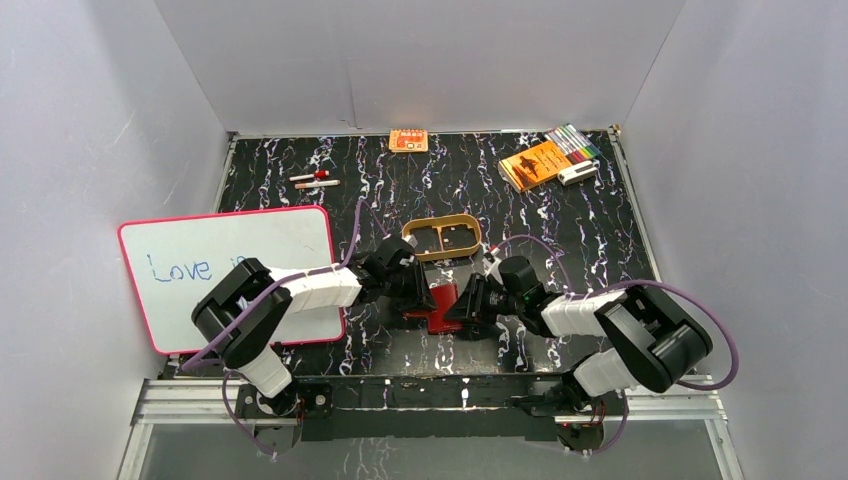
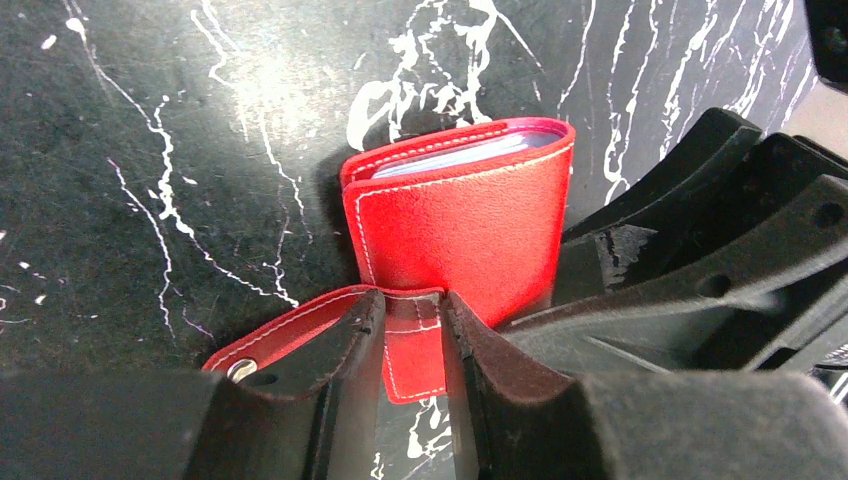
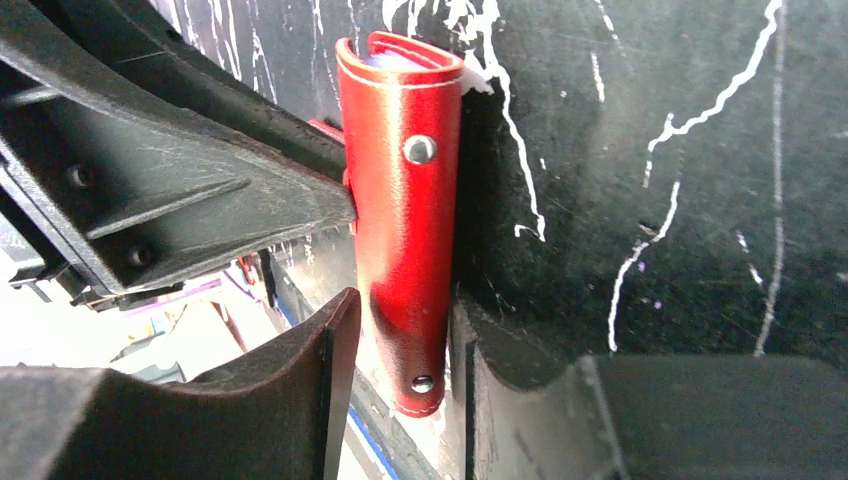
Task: Put the credit cards into the card holder
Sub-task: Pick up the card holder from the center of the board.
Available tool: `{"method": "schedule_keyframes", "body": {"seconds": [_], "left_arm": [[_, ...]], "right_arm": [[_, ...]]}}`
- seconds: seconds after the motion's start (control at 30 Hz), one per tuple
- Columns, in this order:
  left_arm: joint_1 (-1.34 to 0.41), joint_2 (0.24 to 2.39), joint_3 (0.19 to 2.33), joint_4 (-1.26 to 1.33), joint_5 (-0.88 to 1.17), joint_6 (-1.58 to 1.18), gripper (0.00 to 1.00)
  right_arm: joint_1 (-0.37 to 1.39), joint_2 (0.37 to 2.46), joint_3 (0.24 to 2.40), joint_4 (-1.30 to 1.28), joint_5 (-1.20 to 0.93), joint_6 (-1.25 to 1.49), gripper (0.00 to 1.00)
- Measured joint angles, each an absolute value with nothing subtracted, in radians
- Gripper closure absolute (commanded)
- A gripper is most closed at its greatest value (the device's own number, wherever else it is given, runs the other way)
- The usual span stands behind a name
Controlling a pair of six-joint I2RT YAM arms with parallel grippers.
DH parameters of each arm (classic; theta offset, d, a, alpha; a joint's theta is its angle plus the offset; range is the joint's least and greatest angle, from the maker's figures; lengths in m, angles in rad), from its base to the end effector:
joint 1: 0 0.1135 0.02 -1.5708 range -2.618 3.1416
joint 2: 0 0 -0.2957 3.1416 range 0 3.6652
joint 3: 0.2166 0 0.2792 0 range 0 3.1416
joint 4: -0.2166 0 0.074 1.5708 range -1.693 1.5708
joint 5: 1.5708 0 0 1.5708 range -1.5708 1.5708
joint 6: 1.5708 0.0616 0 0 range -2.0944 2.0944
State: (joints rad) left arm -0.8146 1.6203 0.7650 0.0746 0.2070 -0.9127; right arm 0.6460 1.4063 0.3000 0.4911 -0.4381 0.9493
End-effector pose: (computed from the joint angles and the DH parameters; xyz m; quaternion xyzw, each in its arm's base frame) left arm 0.2338 -0.2663 0.1479 -0.0053 0.9189 -0.3530 0.1762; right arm 0.1866 0.1734 0.1134 0.0322 0.8719 0.4560 0.1754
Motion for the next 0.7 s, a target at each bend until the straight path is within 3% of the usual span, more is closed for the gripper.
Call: {"method": "schedule_keyframes", "body": {"seconds": [0.17,0.53,0.6,0.7], "left_arm": [[-0.810,1.626,0.762,0.084,0.217,-0.918,0.74],[-0.805,1.628,0.760,0.086,0.226,-0.920,0.74],[-0.805,1.626,0.761,0.084,0.226,-0.920,0.71],[-0.806,1.613,0.766,0.056,0.211,-0.916,0.54]], "right_arm": [[0.644,1.443,0.312,0.529,-0.470,0.952,0.58],[0.628,1.488,0.315,0.575,-0.520,0.965,1.00],[0.628,1.488,0.315,0.575,-0.520,0.962,1.00],[0.633,1.464,0.328,0.536,-0.511,0.933,1.00]]}}
